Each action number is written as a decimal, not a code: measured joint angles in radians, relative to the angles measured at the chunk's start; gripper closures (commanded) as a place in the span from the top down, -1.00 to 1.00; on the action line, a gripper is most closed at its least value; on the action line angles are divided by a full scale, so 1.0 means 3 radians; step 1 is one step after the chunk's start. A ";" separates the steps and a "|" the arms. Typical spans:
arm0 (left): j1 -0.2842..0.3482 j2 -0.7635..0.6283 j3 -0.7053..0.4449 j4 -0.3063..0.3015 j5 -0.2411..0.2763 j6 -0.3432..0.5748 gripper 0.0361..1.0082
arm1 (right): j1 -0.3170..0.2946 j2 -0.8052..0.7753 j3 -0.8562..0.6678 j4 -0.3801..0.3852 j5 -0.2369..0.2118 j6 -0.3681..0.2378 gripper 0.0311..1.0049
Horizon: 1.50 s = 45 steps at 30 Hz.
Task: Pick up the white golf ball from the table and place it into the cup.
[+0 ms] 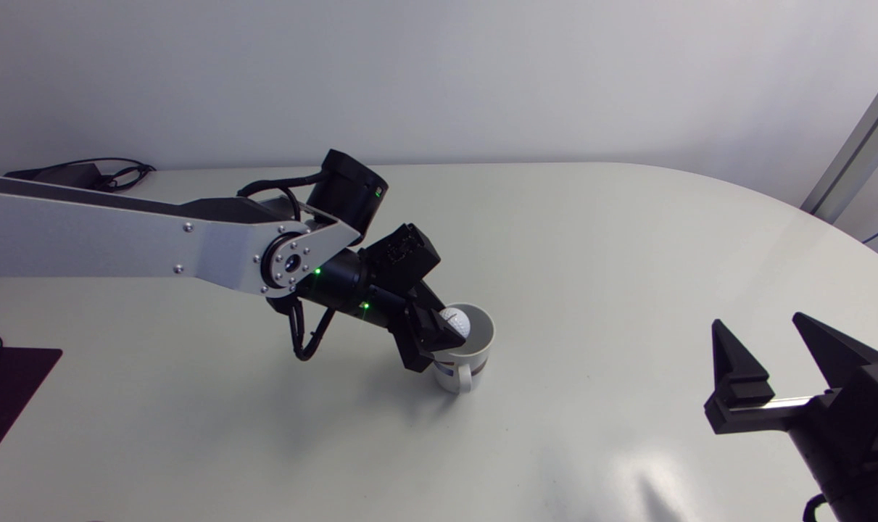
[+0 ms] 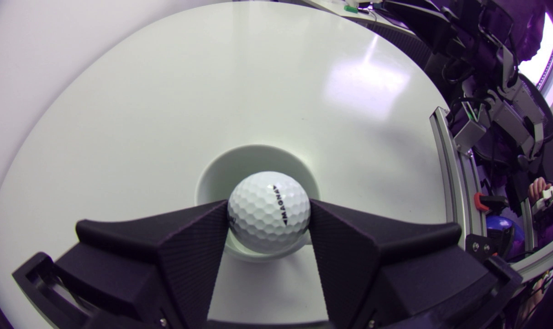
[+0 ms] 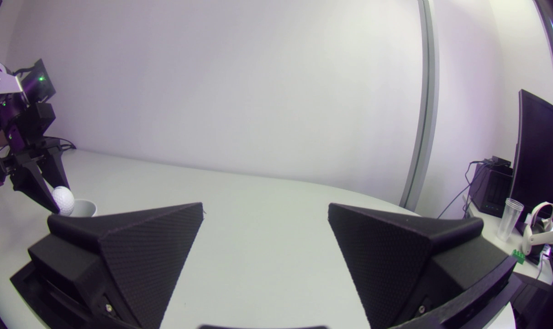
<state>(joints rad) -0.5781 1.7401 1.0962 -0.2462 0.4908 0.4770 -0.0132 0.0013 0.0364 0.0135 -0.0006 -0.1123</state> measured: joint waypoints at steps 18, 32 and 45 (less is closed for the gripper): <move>-0.0045 0.0177 0.0139 0.0001 0.0000 0.0000 0.15 | 0.0000 0.0000 0.0000 0.0000 0.0000 0.0001 0.92; -0.0088 0.0179 0.0144 0.0004 -0.0058 -0.0003 0.97 | 0.0000 0.0000 0.0000 -0.0001 0.0000 0.0000 0.92; 0.0567 -0.0458 0.0079 0.0191 -0.0315 -0.0407 0.97 | 0.0000 0.0000 0.0000 0.0000 0.0000 0.0001 0.92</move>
<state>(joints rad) -0.4080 1.6028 1.1198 -0.1890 0.3962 0.3550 -0.0132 0.0013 0.0364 0.0135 -0.0006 -0.1120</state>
